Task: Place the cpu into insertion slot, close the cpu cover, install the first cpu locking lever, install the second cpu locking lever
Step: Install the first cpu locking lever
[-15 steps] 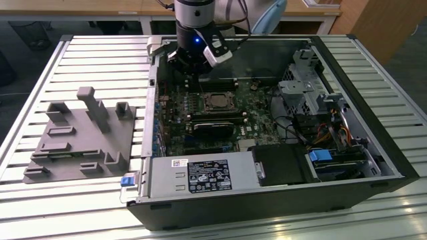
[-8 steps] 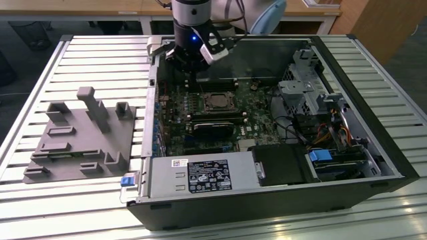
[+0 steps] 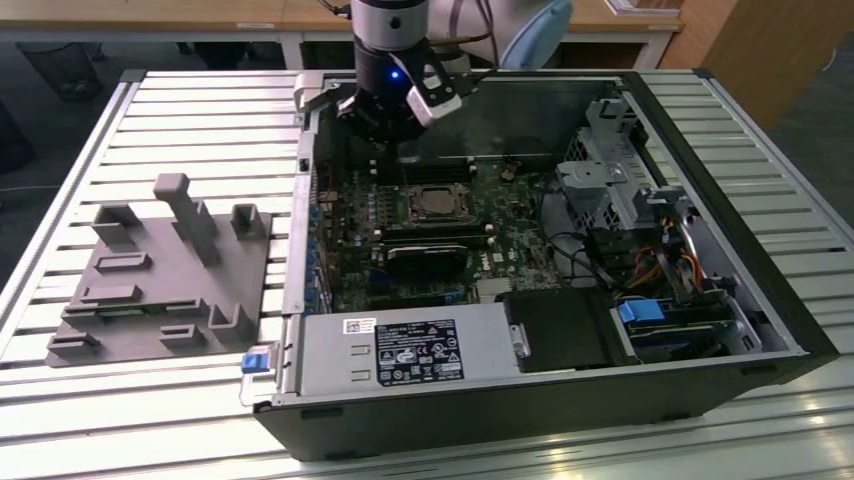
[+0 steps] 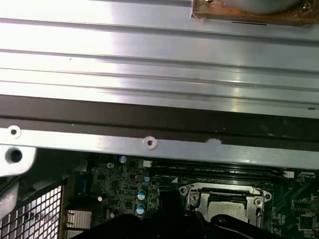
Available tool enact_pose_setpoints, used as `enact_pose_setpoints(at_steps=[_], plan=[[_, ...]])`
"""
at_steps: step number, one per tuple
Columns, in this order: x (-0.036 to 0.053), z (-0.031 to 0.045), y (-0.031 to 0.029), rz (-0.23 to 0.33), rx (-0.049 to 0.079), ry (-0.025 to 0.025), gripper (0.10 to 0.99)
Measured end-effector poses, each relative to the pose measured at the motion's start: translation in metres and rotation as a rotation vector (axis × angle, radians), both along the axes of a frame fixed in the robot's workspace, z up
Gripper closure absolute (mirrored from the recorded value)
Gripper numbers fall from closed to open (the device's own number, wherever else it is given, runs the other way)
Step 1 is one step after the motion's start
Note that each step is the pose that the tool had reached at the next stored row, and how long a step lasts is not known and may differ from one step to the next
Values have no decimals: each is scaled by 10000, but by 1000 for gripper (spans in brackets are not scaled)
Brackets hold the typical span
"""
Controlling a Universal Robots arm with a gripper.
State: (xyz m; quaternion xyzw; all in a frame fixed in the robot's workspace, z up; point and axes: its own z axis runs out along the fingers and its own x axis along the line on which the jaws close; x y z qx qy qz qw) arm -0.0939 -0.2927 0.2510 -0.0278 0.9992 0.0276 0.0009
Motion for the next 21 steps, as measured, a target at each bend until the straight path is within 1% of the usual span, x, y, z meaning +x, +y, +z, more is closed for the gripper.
enact_pose_setpoints(at_steps=[3,10,11,13,15,17,21], plan=[[100,0,4,-1,-2,1,980],[411,-24,27,1,-1,5,980],[436,-29,29,0,0,4,980],[447,-37,28,1,19,2,980],[447,-53,28,0,114,5,980],[447,-74,27,1,189,-4,980],[447,-94,27,1,191,-45,980]])
